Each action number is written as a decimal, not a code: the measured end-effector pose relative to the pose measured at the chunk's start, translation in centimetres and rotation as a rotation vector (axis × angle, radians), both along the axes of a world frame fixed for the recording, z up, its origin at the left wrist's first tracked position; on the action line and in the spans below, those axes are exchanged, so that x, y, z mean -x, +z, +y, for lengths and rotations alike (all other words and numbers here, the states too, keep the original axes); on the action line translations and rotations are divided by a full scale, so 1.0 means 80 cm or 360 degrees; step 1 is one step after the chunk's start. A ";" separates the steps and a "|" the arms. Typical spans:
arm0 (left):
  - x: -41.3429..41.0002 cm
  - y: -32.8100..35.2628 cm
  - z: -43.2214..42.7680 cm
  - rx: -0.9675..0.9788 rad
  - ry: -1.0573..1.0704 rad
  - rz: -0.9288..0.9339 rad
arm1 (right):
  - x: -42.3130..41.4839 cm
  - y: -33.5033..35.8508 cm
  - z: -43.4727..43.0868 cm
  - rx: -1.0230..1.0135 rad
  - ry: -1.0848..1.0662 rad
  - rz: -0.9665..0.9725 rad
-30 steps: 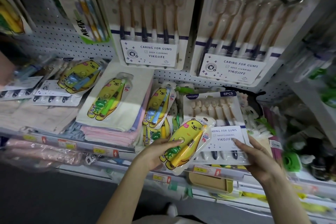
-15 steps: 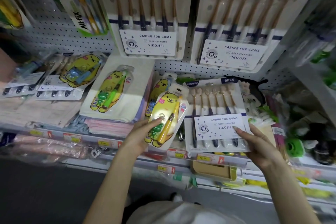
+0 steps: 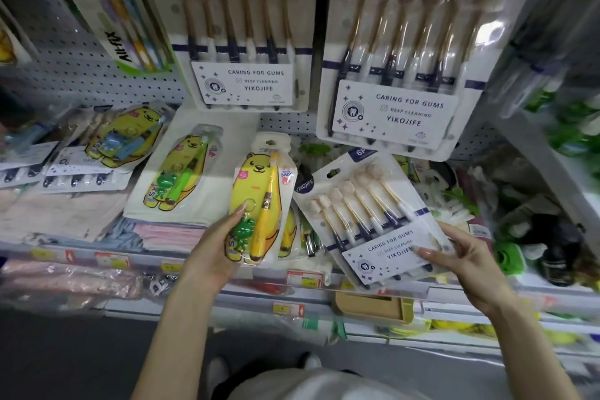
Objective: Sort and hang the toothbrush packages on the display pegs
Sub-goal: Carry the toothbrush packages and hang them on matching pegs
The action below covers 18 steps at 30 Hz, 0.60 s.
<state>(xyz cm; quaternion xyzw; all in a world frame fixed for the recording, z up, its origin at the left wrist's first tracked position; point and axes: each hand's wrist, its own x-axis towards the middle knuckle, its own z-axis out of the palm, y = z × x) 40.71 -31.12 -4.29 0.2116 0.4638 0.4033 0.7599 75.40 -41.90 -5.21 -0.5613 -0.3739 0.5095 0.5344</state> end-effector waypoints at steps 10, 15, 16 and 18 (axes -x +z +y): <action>0.003 0.011 -0.001 -0.0144 0.0029 0.0069 | -0.011 -0.001 0.007 0.0009 0.0107 -0.0076; 0.004 0.012 -0.004 -0.0140 0.0061 0.0067 | -0.005 -0.002 0.012 0.0068 0.0193 -0.0058; 0.004 0.014 -0.005 -0.0136 0.0072 0.0073 | -0.002 -0.001 0.014 0.0064 0.0219 -0.0065; 0.003 0.015 -0.006 -0.0134 0.0092 0.0072 | 0.005 0.007 0.018 0.0019 0.0236 -0.0079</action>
